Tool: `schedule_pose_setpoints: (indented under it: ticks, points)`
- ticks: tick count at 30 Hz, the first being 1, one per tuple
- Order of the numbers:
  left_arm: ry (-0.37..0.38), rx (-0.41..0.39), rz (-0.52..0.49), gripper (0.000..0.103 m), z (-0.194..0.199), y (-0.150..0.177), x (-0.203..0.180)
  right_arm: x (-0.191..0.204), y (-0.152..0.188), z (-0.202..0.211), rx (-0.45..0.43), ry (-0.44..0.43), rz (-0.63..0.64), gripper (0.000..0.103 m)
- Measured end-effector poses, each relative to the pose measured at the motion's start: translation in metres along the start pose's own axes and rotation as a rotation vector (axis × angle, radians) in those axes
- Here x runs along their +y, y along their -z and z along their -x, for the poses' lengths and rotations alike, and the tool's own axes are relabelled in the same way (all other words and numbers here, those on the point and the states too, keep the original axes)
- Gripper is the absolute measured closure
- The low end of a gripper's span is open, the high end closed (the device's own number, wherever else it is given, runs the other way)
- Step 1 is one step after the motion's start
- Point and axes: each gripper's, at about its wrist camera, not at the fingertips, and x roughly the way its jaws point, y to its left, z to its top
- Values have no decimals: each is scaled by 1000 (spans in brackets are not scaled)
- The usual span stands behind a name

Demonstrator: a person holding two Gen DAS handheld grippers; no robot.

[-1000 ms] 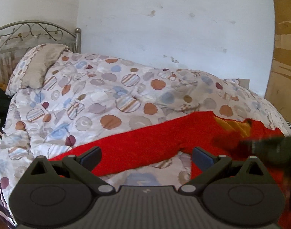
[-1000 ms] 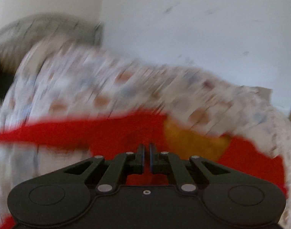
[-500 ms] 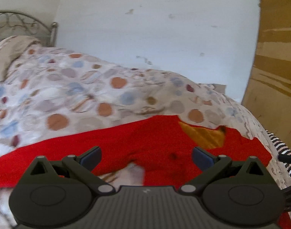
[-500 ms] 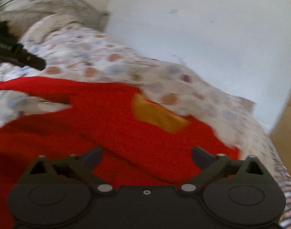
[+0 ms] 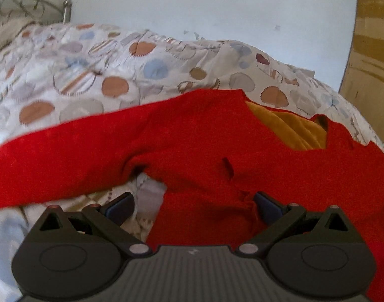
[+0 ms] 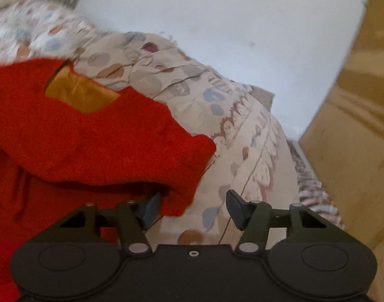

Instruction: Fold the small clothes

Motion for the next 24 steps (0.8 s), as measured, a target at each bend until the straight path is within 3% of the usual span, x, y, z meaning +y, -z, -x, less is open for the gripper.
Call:
schedule_pose_setpoints:
  ticks: [2, 3, 5, 7, 9, 10, 13, 16, 19, 24]
  points:
    - [19, -11, 21, 0, -1, 5, 5, 4, -7, -9, 7, -24, 59, 48]
    - [27, -17, 32, 0, -1, 8, 8, 5, -9, -12, 3, -41, 90, 56]
    - [38, -18, 42, 0, -1, 7, 10, 7, -13, -12, 1, -69, 128, 82]
    - [43, -14, 48, 0, -2, 7, 11, 6, -15, -7, 0, -68, 104, 90]
    - [46, -16, 48, 0, -2, 7, 12, -3, -14, 6, -21, -42, -17, 91]
    - [48, -17, 48, 0, -2, 7, 12, -11, -11, 14, -26, -31, -136, 92]
    - [51, -21, 42, 0, -2, 8, 11, -23, 2, 21, 23, -42, -408, 92]
    - [46, -22, 37, 0, -2, 8, 10, -19, 14, 7, 105, -30, -527, 92]
    - [47, -24, 37, 0, -2, 8, 10, -23, 21, -2, 118, -28, -650, 91]
    - [54, -29, 46, 0, -2, 9, 11, -17, 21, 2, 118, -17, -639, 89]
